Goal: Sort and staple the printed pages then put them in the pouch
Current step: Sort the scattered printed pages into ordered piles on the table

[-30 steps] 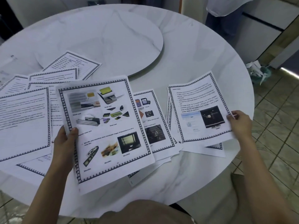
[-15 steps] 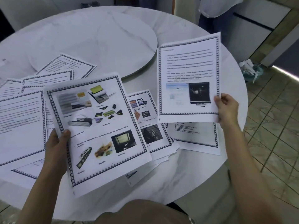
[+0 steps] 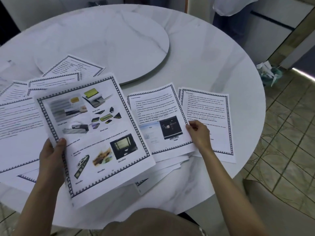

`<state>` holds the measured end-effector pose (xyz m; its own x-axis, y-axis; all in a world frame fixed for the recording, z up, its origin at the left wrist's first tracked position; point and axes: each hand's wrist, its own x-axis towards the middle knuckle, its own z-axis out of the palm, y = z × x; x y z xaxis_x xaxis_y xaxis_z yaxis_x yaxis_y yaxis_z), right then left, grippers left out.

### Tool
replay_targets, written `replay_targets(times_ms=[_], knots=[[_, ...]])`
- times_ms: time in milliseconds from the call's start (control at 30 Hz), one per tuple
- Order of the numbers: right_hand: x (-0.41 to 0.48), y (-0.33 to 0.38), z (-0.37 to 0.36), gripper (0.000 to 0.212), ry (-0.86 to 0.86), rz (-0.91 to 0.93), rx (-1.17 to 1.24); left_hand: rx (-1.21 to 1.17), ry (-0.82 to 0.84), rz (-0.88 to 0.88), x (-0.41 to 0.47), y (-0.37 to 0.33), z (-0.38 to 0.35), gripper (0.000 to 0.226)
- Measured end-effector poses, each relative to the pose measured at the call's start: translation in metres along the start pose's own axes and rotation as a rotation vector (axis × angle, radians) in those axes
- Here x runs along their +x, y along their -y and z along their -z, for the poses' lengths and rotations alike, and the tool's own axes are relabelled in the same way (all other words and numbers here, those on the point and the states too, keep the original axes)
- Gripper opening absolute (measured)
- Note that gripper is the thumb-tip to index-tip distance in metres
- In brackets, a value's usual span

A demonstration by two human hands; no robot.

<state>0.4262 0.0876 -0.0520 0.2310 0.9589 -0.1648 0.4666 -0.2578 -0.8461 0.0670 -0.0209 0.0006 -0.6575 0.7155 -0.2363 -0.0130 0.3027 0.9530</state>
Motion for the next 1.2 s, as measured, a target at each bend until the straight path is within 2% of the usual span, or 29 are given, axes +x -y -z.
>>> replay_targets(times_ms=[100, 233, 400, 500, 600, 667, 800, 833, 1200], knots=[[0.006, -0.005, 0.013, 0.017, -0.061, 0.015, -0.039, 0.003, -0.016, 0.014, 0.001, 0.003, 0.004, 0.025], [0.017, -0.024, 0.037, 0.027, -0.16, -0.025, -0.172, 0.001, -0.024, 0.011, 0.0, 0.007, 0.007, 0.016], [0.018, -0.039, 0.059, 0.067, -0.228, -0.253, -0.523, 0.012, -0.022, -0.012, -0.001, 0.014, 0.012, 0.023], [0.017, -0.043, 0.067, 0.086, -0.258, -0.345, -0.553, 0.016, -0.029, 0.003, 0.001, 0.017, 0.016, 0.029], [0.019, -0.046, 0.074, 0.095, -0.271, -0.427, -0.522, 0.024, -0.032, 0.028, 0.001, 0.021, 0.019, 0.031], [0.022, -0.047, 0.081, 0.085, -0.308, -0.442, -0.512, 0.035, -0.024, 0.048, -0.001, 0.024, 0.02, 0.031], [0.023, -0.05, 0.097, 0.039, -0.373, -0.311, -0.42, 0.05, 0.036, 0.098, -0.009, 0.034, 0.018, 0.033], [0.022, -0.05, 0.1, 0.033, -0.379, -0.279, -0.383, 0.056, 0.064, 0.105, -0.012, 0.035, 0.017, 0.033], [0.031, -0.02, 0.13, 0.029, -0.599, -0.055, -0.087, 0.069, 0.175, 0.1, -0.03, 0.041, -0.005, 0.032]])
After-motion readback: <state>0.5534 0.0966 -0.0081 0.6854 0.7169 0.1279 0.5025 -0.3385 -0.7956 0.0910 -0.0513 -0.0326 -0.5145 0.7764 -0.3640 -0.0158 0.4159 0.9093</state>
